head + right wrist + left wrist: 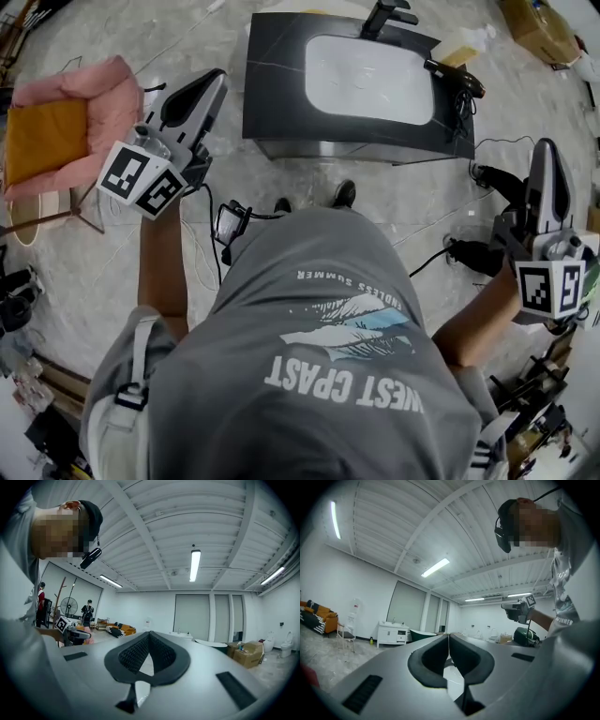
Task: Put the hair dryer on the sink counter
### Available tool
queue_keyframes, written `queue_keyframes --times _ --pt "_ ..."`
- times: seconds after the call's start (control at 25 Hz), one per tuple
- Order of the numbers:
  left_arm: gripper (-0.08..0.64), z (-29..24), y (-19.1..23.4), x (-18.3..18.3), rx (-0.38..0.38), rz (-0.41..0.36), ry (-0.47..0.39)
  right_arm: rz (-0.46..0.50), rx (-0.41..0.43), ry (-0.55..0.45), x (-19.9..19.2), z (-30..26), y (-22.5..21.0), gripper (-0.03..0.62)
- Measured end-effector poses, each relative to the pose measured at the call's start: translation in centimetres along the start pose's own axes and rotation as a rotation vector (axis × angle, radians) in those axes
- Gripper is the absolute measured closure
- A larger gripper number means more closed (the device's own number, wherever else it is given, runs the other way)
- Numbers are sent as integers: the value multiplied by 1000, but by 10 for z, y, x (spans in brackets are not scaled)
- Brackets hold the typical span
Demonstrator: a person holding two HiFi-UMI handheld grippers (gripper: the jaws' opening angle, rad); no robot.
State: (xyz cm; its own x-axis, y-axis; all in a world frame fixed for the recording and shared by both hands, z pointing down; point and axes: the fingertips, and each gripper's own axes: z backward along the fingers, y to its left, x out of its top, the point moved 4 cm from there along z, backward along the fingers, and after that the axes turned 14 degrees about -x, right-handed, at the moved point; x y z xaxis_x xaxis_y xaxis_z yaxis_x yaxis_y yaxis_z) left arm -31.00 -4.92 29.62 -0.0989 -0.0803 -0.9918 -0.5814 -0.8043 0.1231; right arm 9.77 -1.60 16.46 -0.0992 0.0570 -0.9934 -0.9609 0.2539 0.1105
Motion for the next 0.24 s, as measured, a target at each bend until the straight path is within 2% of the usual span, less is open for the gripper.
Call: queue_keyframes --times 0.24 --pt "540 31 -10 3 27 12 17 -40 16 15 -5 9 14 565"
